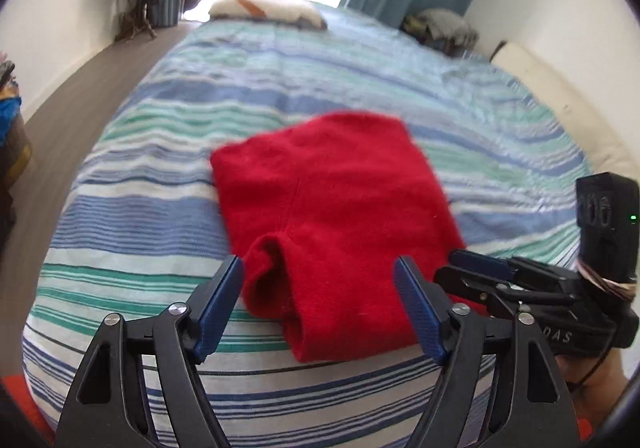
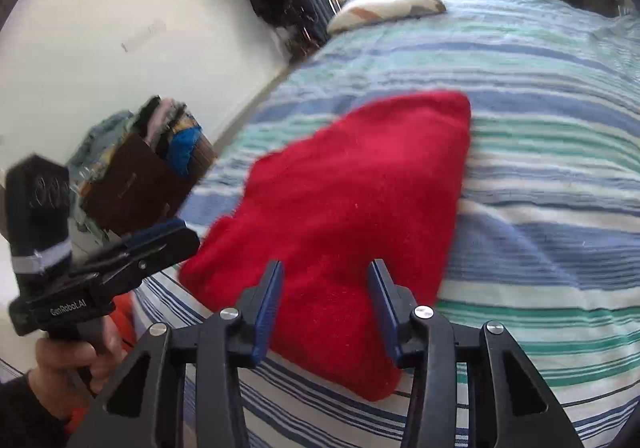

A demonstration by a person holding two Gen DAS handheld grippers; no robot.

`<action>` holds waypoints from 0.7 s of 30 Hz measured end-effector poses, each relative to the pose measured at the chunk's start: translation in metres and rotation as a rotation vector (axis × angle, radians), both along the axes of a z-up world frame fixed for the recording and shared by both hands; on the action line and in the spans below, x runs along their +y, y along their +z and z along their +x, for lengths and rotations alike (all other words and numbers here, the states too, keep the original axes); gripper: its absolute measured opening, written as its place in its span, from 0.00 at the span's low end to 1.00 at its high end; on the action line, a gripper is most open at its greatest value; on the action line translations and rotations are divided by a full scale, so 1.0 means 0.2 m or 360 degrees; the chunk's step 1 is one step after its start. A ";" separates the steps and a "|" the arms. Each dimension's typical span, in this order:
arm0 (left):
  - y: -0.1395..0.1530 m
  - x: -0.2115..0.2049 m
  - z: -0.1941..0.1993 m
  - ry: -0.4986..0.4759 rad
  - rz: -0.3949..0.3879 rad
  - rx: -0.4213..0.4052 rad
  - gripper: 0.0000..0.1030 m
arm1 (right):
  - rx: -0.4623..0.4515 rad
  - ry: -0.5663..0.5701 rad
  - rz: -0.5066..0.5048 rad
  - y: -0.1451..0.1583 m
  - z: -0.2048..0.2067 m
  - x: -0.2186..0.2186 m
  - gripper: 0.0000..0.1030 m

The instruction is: Fold small clothes

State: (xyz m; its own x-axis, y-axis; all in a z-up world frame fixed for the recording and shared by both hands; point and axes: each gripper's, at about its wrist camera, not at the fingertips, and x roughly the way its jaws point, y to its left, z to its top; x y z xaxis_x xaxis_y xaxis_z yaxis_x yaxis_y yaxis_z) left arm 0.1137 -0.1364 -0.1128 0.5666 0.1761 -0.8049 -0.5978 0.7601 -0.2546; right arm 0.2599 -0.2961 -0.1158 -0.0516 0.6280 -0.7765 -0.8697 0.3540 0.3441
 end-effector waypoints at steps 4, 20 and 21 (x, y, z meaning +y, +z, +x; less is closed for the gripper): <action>-0.11 0.04 -0.01 0.0056 -0.0134 0.0079 0.68 | -0.0126 -0.0013 -0.0026 -0.06 -0.06 -0.05 0.40; 0.14 -0.08 -0.22 0.0234 0.0238 0.0260 0.96 | -0.0398 -0.0353 0.0107 0.13 -0.13 -0.50 0.94; 0.14 -0.08 -0.22 0.0237 0.0247 0.0264 0.96 | -0.0395 -0.0364 0.0110 0.13 -0.12 -0.51 0.94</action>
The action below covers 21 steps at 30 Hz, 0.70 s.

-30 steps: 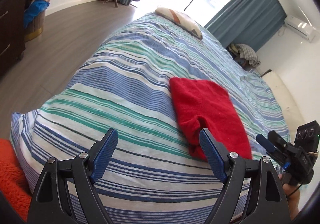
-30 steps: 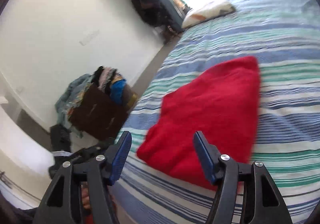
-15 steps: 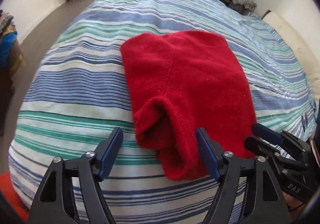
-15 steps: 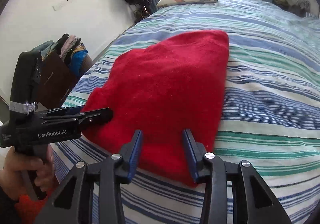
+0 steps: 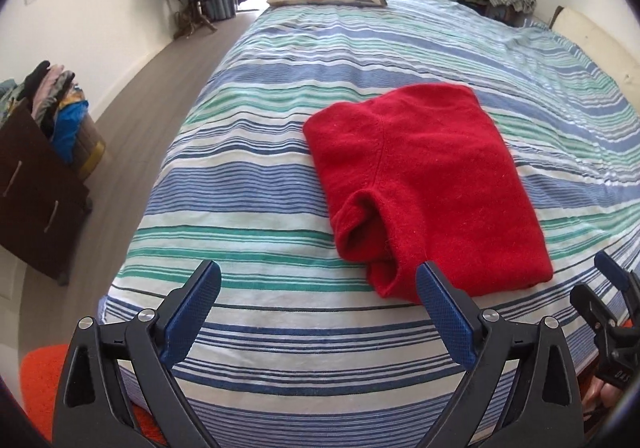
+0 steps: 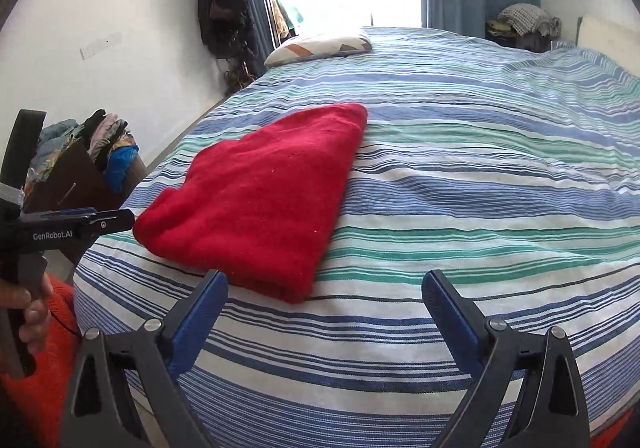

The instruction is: Fold small clothes

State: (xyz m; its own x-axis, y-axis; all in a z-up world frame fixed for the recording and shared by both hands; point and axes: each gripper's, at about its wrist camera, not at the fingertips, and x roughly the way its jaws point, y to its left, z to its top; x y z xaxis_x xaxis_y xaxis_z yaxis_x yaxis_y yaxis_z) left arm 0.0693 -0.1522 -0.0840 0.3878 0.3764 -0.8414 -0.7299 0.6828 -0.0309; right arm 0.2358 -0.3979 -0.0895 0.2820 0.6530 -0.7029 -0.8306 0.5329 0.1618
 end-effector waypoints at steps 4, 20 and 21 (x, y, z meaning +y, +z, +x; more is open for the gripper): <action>0.00 -0.01 0.00 0.0008 0.0015 0.0018 0.96 | -0.0030 0.0001 0.0013 0.02 -0.01 -0.02 0.94; 0.03 -0.03 0.00 -0.0026 0.0082 0.0029 0.96 | -0.0020 0.0009 0.0050 0.04 -0.03 -0.07 0.94; 0.04 -0.01 0.00 -0.0052 0.0046 -0.0015 0.96 | 0.0004 0.0012 0.0060 0.05 -0.02 -0.07 0.94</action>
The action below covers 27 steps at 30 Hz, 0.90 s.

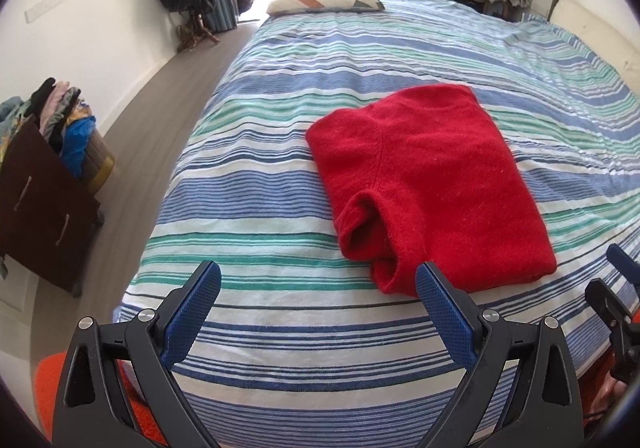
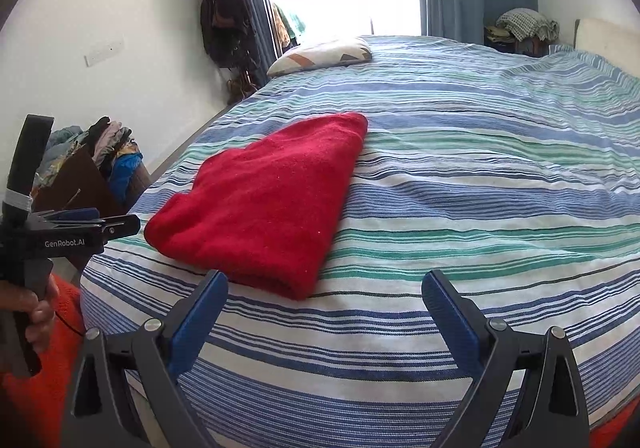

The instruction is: Fold small clothes

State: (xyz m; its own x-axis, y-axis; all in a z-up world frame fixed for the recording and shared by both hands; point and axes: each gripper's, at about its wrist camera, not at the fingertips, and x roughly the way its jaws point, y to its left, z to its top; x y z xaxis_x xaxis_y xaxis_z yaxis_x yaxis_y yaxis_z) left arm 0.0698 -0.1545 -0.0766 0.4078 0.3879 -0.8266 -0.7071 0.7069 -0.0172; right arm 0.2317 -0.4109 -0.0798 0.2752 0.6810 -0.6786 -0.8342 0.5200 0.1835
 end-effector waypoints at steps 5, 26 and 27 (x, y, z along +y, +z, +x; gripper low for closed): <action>-0.07 0.35 0.05 -0.0044 -0.0491 -0.0340 0.96 | 0.0372 0.0002 0.0173 0.05 0.24 0.10 0.94; 0.19 0.35 0.61 -0.0396 -0.0712 -0.0624 0.25 | 0.0413 0.0311 0.0171 0.26 0.52 0.74 0.32; 0.25 0.36 0.65 -0.0397 -0.0670 -0.0636 0.27 | 0.0404 0.0314 0.0197 0.32 0.57 0.75 0.32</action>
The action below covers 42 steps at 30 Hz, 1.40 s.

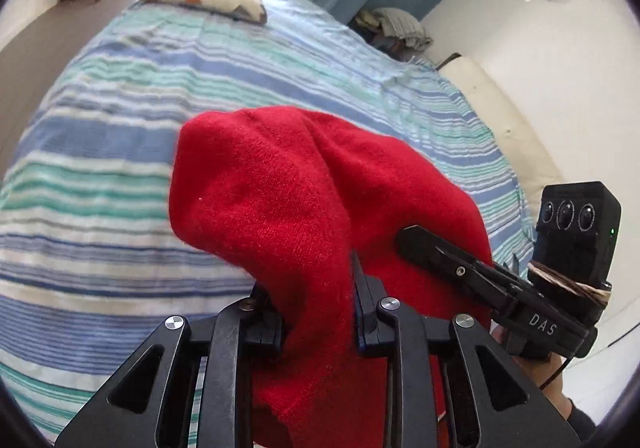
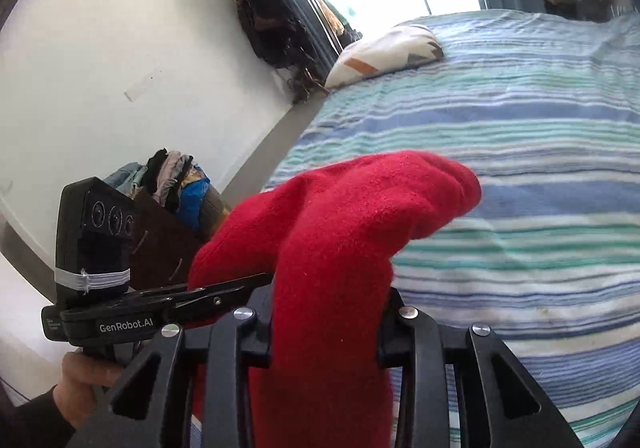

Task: Fold small clothes
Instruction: 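Grasp the sweater edge with both tools and fold it over, then open both tools and withdraw them from the folded sweater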

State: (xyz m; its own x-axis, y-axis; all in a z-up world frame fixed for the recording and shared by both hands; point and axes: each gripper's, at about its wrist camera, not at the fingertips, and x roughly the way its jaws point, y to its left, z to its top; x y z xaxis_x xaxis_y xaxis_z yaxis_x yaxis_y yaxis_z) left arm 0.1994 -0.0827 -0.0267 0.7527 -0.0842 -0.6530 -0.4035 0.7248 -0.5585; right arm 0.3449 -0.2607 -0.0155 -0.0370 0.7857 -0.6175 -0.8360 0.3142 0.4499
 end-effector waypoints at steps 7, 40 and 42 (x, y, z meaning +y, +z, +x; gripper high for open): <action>-0.14 -0.03 0.08 0.0226 0.0423 0.0437 0.86 | -0.0189 -0.0265 -0.0387 -0.10 0.22 0.00 0.91; 0.36 -1.05 -0.94 0.0416 0.0921 0.0688 0.95 | -0.0550 -0.0389 -0.0485 0.36 -1.11 -1.13 0.99; 0.39 -1.06 -0.97 0.0428 0.0916 0.0671 0.95 | -0.0586 -0.0403 -0.0474 0.39 -1.14 -1.14 0.99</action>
